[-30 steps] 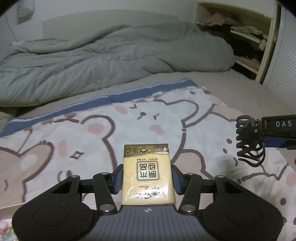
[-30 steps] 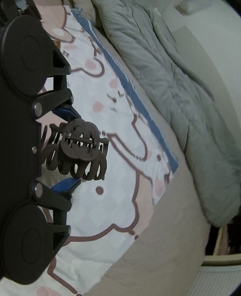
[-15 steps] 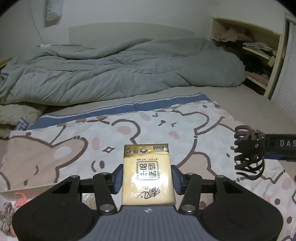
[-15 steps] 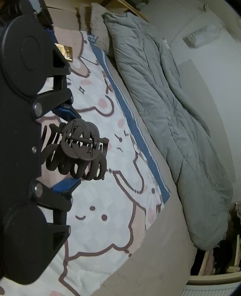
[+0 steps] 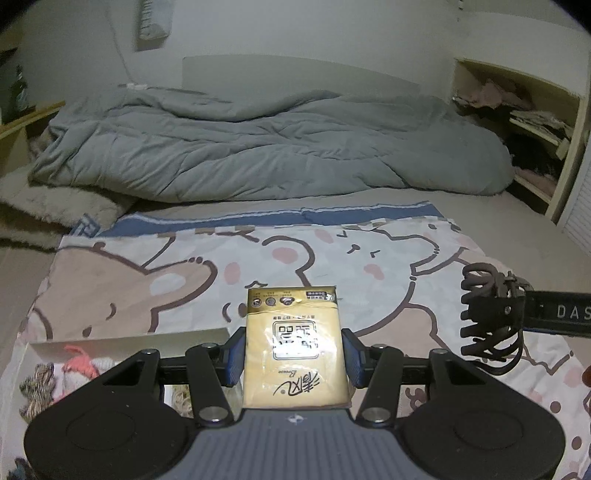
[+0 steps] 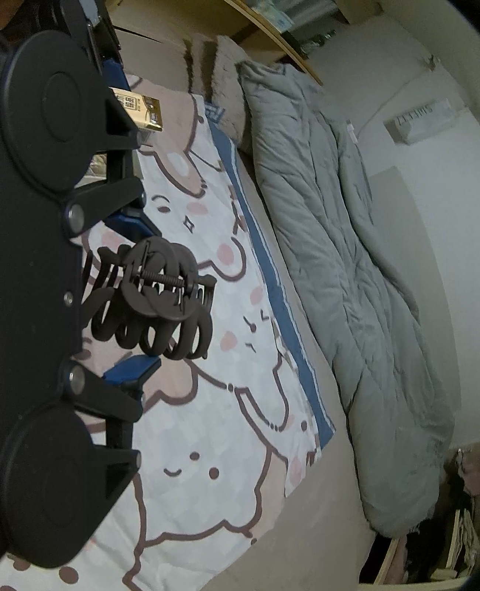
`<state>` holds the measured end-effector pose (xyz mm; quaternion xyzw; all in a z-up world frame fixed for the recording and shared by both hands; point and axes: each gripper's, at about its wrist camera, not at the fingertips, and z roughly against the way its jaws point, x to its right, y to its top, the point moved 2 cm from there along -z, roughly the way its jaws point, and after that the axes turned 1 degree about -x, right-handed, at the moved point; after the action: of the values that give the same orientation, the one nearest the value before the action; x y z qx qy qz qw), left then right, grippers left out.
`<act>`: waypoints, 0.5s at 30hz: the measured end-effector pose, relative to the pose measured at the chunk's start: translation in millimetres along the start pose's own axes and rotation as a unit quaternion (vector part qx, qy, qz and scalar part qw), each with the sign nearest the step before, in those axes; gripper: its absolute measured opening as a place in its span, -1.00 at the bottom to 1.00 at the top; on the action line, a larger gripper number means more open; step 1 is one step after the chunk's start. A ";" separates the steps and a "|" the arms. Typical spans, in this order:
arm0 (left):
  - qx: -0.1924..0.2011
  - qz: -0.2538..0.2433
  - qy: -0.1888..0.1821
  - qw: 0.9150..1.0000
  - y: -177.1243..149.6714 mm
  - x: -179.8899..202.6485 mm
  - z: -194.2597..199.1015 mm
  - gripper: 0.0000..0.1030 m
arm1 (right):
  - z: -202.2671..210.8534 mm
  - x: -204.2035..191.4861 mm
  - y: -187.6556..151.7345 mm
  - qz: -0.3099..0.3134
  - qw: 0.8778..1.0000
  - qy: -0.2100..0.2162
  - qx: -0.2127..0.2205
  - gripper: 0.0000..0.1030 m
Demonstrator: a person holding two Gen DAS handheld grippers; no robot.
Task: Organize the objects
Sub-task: 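Carry the hair claw with the right tool while the left tool carries the gold packet toward the box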
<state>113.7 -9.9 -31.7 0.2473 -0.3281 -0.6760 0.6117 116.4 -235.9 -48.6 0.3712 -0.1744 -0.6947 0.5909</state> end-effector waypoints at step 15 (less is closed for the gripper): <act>0.003 0.039 0.025 0.999 -18.3 -66.2 31.5 0.03 | -5.4 -40.0 -21.4 0.017 0.998 0.053 -0.021 0.30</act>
<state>87.0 60.7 -29.0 0.2532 -0.3240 -0.6445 0.6446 106.5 -191.7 -54.3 0.3919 -0.1342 -0.6672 0.6191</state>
